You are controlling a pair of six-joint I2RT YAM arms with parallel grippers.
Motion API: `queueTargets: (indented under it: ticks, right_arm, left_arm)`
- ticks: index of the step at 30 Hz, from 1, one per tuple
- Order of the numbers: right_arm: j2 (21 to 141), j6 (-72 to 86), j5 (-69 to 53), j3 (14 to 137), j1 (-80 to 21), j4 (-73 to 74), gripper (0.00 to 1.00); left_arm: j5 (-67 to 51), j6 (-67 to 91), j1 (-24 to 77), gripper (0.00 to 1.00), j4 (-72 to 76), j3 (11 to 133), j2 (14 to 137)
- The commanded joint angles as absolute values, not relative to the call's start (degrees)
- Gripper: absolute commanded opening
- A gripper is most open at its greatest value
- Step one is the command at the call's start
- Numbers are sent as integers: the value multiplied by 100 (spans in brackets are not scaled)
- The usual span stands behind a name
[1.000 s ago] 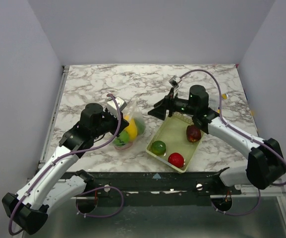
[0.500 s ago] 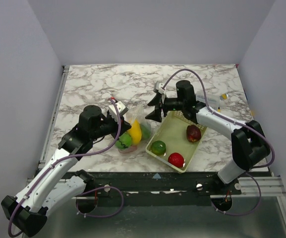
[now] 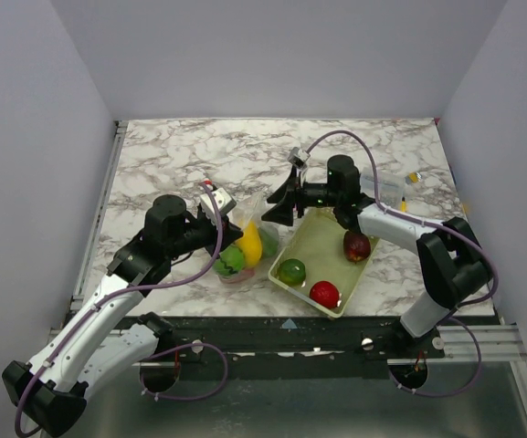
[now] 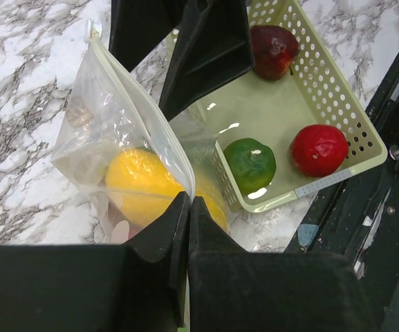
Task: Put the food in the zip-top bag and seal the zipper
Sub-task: Adjust the zipper food storage bag at the center of the board.
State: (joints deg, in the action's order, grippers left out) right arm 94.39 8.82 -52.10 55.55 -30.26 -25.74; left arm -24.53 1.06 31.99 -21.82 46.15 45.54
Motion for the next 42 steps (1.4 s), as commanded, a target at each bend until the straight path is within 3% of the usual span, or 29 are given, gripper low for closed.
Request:
queueTargets:
  ticks: [1,6,13,19,23,26,31,32,42]
  right_arm:
    - [9397,2403,-5055,5398,-3003,-3422,76]
    - [9629,3055,-5095,5253,-3008,-3954,74]
    - [9771,3641,-5105,4881,-3102,-5017,59]
    - [9675,3835,-4902,4642,-3153,-5532,16]
    - [9749,4127,-4837,4485,-3181,-6194,0]
    - [9682,4219,-4624,4360,-3215,-6412,0]
    - [9334,4081,-4265,4213,-3316,-6221,0]
    - [9263,4011,-4210,4221,-3338,-6068,0]
    - [8884,3763,-3897,4177,-3428,-5537,0]
  left_arm:
    - [-2595,32,3207,0,-1784,4610,4500]
    - [-2619,54,3208,0,-1775,4574,4463]
    - [-2581,52,3203,0,-1727,4458,4358]
    - [-2410,132,3203,0,-1756,4490,4363]
    - [-2220,163,3203,0,-1889,4540,4355]
    - [-1981,169,3207,1,-2180,4730,4426]
    - [-1154,425,3231,36,-2633,5283,4757]
    - [-972,477,3263,39,-2740,5432,4879]
    - [118,93,3945,46,-2723,6414,6022]
